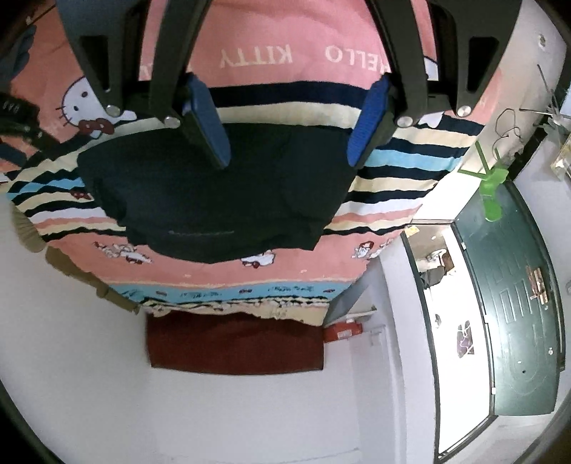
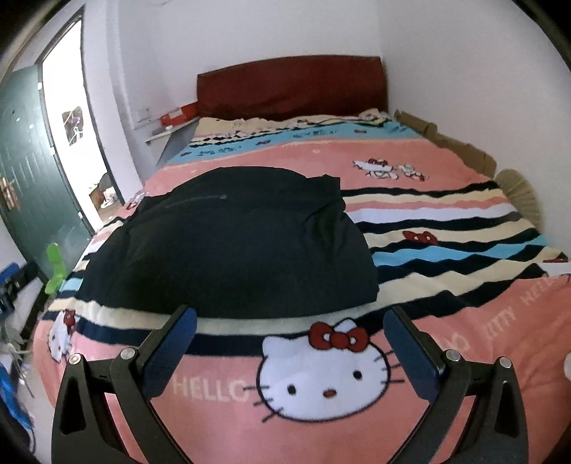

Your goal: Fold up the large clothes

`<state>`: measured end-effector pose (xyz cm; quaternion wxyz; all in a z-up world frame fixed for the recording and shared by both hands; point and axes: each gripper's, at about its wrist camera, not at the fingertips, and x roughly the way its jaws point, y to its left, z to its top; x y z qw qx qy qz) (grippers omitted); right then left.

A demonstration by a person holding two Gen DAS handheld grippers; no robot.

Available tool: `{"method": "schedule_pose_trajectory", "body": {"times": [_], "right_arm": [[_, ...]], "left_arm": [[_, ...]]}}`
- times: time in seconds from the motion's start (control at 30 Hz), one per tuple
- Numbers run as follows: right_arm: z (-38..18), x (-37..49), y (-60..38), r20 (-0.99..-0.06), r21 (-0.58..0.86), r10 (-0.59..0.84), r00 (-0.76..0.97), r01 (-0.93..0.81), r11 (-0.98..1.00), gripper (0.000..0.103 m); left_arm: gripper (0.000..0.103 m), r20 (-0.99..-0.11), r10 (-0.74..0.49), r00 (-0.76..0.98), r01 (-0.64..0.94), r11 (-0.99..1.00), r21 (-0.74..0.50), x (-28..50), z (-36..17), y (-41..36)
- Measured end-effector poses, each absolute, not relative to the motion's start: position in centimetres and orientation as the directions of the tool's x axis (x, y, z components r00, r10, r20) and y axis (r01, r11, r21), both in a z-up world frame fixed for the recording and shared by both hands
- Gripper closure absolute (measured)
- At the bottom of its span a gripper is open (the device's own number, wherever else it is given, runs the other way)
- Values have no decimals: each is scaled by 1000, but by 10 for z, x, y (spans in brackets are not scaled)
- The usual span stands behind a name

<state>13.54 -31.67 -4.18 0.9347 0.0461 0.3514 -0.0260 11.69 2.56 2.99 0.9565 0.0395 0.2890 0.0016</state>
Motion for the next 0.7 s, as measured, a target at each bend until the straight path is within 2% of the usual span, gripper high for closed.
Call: {"method": "schedule_pose_trajectory", "body": {"times": [0.37,0.7], "right_arm": [[-59,98,-323,-650,47,-41,759,94,994,1],[-57,80,-338,-640,21,-100,761,148,989,1]], "left_arm": [[36,-483,81,872,-8,989,151,73,30,27],[36,-476,74,876,10,985,170,66,19,31]]}}
